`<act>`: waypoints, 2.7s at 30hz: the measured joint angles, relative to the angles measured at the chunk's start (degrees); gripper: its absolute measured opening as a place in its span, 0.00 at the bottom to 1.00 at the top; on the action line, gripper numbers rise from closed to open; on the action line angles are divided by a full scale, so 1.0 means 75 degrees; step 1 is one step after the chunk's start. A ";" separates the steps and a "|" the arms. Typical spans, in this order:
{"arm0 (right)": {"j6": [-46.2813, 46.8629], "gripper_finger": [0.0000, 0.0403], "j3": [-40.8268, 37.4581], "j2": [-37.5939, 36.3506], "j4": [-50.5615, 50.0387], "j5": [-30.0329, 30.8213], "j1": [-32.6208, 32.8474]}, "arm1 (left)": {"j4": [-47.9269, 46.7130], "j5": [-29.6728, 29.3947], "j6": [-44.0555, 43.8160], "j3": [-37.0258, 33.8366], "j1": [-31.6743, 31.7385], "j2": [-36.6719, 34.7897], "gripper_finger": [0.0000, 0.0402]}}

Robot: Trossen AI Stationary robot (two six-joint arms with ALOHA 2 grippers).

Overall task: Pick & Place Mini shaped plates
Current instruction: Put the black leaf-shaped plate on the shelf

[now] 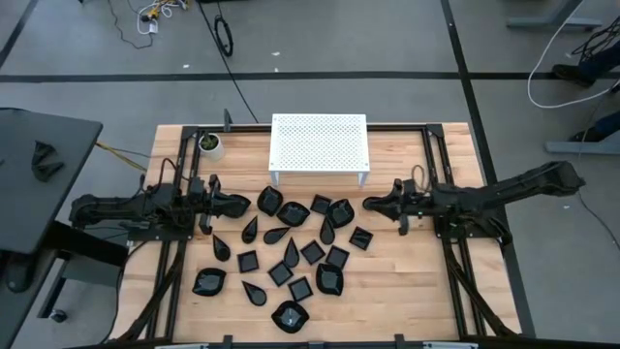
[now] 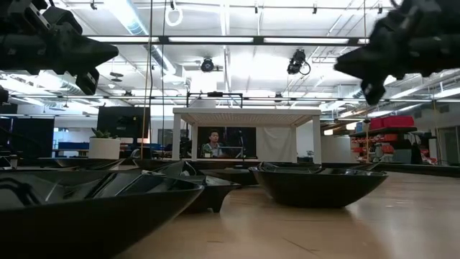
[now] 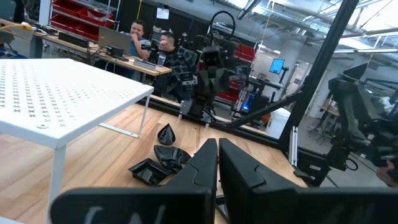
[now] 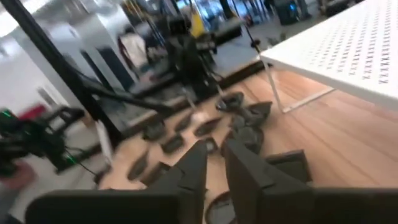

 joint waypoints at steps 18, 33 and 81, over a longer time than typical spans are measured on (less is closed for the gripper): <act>-0.0973 0.50 0.4966 0.5143 -0.6135 -0.0779 0.0083 | 0.0337 -0.0366 -0.1003 0.0000 -0.0003 0.0000 0.05; -0.4899 0.44 0.5575 0.6979 -0.6029 -0.0142 0.0136 | 0.0605 -0.1140 -0.0994 0.0000 -0.1116 0.0003 0.05; -0.9066 0.01 0.7117 0.4814 -0.6003 -0.0512 -0.2715 | 0.0541 -0.2045 -0.1061 0.0000 -0.1486 0.0003 0.05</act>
